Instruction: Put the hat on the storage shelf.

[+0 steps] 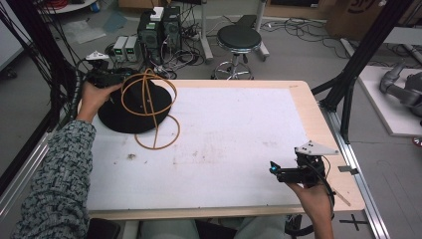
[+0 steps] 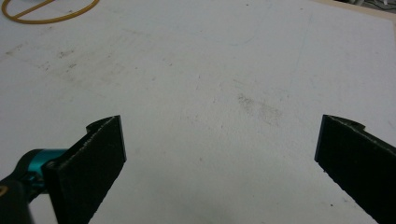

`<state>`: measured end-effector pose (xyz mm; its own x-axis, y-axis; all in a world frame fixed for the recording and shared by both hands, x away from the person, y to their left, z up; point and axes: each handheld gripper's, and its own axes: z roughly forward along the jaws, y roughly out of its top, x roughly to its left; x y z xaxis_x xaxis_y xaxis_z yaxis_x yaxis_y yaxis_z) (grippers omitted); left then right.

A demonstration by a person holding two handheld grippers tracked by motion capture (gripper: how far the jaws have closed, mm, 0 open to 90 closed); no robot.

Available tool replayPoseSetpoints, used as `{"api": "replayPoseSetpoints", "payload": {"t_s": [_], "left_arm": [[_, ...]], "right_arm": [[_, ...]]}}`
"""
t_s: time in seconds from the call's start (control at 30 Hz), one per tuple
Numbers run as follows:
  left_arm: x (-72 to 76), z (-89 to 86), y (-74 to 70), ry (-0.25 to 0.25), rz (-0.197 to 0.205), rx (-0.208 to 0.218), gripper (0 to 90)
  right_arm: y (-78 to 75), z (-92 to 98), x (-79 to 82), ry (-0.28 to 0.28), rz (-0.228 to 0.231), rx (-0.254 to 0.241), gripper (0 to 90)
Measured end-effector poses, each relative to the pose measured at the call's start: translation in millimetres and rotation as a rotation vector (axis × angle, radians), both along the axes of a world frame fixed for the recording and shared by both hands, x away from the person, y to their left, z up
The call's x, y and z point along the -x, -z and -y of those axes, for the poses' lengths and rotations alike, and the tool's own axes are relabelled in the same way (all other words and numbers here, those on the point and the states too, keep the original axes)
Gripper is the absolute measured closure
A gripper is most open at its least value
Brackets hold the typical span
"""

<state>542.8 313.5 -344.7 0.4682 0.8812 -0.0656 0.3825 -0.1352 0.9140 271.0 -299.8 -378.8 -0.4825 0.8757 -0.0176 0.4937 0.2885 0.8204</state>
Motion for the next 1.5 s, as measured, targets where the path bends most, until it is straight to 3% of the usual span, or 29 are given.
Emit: {"api": "replayPoseSetpoints", "payload": {"t_s": [0.13,0.23,0.47,0.6,0.73,0.87,1.07,1.33,1.5], "left_arm": [[0.0,0.1,1.3,0.004,-0.009,-0.004,62.4],[0.2,-1.2,1.4,0.016,-0.024,-0.009,72.4],[1.3,-5.5,-0.9,0.014,-0.049,0.009,77.9],[3.4,-7.6,-4.0,0.003,-0.051,-0.002,82.0],[7.2,-11.5,-10.8,-0.02,-0.037,-0.007,83.1],[11.9,-23.2,-18.3,-0.057,-0.012,0.018,83.3],[24.9,-43.5,-37.6,-0.1,0.039,0.048,83.3],[45.3,-72.9,-68.4,-0.156,0.101,0.055,83.3],[53.3,-79.9,-80.8,-0.165,0.119,0.047,83.3]], "right_arm": [[0.0,0.5,-0.2,0.0,0.002,-0.001,1.4],[0.5,0.5,-0.2,-0.001,-0.001,0.0,1.4],[-0.3,0.7,-0.2,-0.002,0.0,-0.003,1.4],[-0.8,0.1,0.2,-0.002,-0.001,-0.004,1.4],[-1.1,0.2,-0.1,-0.005,0.007,-0.004,1.4],[-2.2,-0.3,0.2,-0.007,0.006,-0.005,1.4],[-2.8,-0.9,-0.5,-0.012,0.009,-0.004,1.4],[-5.3,-6.0,-3.2,-0.027,0.015,-0.005,1.4],[-7.3,-8.8,-4.5,-0.036,0.018,-0.011,1.4]]}}
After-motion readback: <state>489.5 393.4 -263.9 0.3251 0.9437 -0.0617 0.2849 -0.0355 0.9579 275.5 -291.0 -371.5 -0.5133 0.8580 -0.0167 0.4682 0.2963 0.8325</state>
